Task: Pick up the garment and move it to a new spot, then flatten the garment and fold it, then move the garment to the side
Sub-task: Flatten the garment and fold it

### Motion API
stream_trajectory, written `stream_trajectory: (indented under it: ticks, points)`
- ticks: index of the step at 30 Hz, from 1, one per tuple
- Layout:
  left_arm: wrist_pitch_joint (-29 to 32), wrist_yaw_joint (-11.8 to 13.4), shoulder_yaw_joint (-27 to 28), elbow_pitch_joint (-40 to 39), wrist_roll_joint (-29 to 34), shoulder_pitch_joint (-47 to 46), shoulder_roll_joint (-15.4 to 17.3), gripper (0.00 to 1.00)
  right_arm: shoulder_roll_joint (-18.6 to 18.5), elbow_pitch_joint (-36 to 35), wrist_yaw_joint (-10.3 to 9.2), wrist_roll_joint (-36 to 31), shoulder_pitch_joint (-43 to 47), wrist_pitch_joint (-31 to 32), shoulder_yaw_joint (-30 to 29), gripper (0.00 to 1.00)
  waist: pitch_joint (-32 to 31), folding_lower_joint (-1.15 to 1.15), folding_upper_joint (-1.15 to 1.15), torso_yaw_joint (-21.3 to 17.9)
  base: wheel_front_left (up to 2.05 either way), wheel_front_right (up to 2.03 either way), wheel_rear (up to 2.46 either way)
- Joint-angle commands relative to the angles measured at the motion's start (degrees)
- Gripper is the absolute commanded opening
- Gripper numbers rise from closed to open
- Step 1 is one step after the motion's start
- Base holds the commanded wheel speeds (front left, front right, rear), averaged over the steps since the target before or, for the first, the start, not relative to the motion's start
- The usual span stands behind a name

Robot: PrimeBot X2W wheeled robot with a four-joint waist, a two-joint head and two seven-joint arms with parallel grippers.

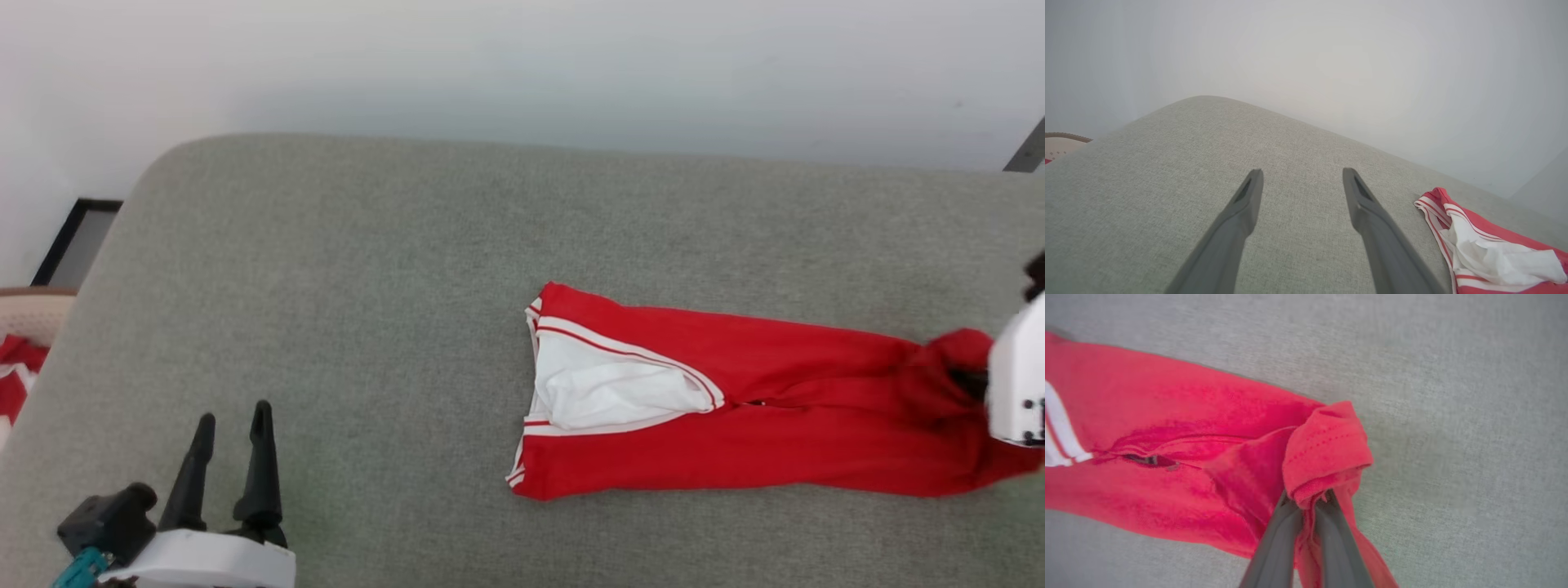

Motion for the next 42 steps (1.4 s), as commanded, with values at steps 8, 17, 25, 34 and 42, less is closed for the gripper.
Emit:
stream_trajectory:
  ticks: [8,17,25,34,42]
  points:
    - [0.0,-0.2,-1.0,-0.1,-1.0,0.8,-0.4,1.00,5.2,-12.6,-0.04,0.7,1.3,3.0,1.8,0.00,-2.4,0.00,0.00,0.1,0.00,0.00,0.00]
    - [0.0,-0.2,-5.7,1.8,-1.1,-2.8,-1.4,1.00,16.9,-11.3,-0.04,-5.1,-1.6,1.4,3.1,0.00,-1.5,0.00,0.00,4.2,0.00,0.00,0.00]
    - [0.0,-0.2,-9.0,3.5,-2.0,-6.5,-2.9,1.00,22.9,-4.1,-0.04,-10.2,-4.2,-3.0,2.4,0.00,-0.5,0.00,0.00,8.2,0.00,0.00,0.00]
    - [0.0,-0.2,-11.2,5.1,-3.1,-9.4,-4.2,1.00,27.8,6.8,-0.04,-15.2,-8.6,-8.3,4.4,0.17,1.1,0.00,0.00,10.7,0.00,0.00,0.00]
    - [0.0,-0.2,-9.3,5.3,-3.8,-8.6,-3.2,1.00,29.7,8.7,-0.05,-12.2,-11.4,-9.0,7.6,1.00,0.8,0.00,0.00,9.3,0.00,0.00,0.00]
